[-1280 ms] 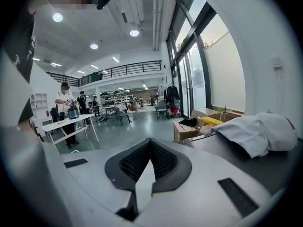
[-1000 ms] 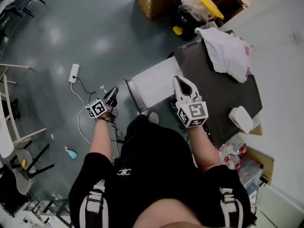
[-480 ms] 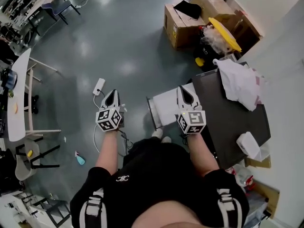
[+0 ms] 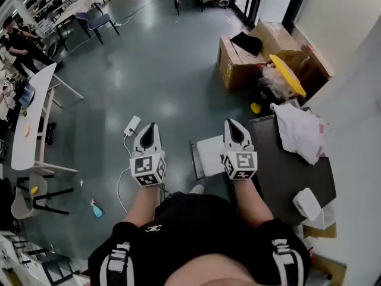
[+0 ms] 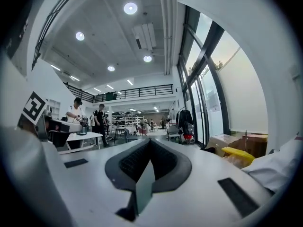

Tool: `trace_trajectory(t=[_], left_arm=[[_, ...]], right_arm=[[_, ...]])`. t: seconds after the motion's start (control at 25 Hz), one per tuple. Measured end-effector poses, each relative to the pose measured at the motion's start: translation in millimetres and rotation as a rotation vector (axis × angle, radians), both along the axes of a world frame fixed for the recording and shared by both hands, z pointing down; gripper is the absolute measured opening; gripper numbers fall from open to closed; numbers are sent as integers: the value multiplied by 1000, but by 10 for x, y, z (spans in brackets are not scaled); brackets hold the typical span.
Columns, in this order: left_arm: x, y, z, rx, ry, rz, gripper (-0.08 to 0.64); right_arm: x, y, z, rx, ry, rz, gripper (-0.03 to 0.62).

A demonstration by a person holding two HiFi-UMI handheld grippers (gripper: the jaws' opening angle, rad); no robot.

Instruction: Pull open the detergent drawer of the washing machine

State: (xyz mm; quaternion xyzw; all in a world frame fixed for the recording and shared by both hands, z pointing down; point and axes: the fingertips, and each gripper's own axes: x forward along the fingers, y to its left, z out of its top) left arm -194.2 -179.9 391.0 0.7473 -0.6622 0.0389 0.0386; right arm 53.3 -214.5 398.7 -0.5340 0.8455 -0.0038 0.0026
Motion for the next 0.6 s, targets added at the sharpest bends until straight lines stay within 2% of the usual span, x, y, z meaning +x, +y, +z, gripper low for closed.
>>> trace_trajectory(t=[0.32, 0.6], left_arm=[[265, 88, -84, 3, 9, 43, 0], [501, 70, -63, 7, -30, 100, 0]], right_arm=[[67, 5, -35, 2, -9, -8, 2], [161, -25, 3, -10, -19, 0, 2]])
